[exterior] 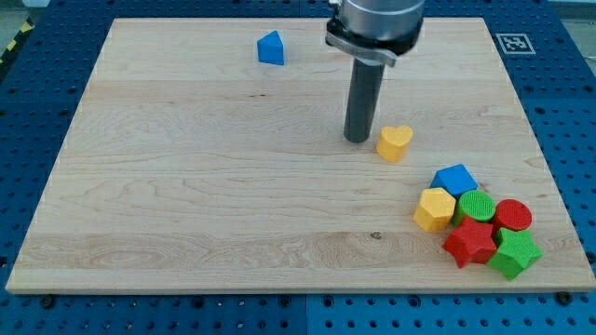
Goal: Place the heart into the hexagon
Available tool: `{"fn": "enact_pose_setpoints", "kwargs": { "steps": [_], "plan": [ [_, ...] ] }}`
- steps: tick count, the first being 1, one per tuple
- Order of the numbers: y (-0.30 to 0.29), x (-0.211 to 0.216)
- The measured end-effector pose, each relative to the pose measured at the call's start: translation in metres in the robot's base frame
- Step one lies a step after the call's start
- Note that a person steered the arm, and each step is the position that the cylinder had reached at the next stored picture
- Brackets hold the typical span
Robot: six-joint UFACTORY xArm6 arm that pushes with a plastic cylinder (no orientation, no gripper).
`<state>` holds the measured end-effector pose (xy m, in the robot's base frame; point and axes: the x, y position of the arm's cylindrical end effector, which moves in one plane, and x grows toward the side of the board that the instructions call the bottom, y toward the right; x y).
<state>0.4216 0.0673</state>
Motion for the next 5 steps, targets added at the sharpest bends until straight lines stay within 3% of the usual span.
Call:
{"fn": "enact_pose_setpoints", "kwargs": {
  "steps": [2, 5],
  "plan": [
    [0.067, 0.009],
    [0.016, 0.014]
  ]
}}
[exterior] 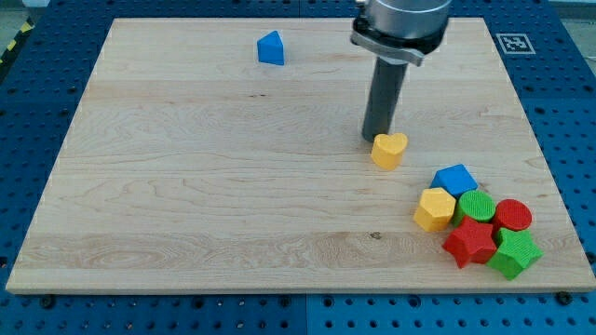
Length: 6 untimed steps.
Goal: Place the heart into the hexagon
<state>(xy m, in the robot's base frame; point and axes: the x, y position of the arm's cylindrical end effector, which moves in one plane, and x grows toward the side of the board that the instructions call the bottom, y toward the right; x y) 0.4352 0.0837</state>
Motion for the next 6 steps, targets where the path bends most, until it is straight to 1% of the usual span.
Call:
{"fn": "enact_pose_setpoints", "kwargs": {
  "steps": [1, 2, 3, 4, 6],
  "plan": [
    [0.001, 0.019],
    [0.024, 0.027],
    [0.028, 0.008],
    [0.031, 0.012],
    [0.038, 0.063]
  ]
}}
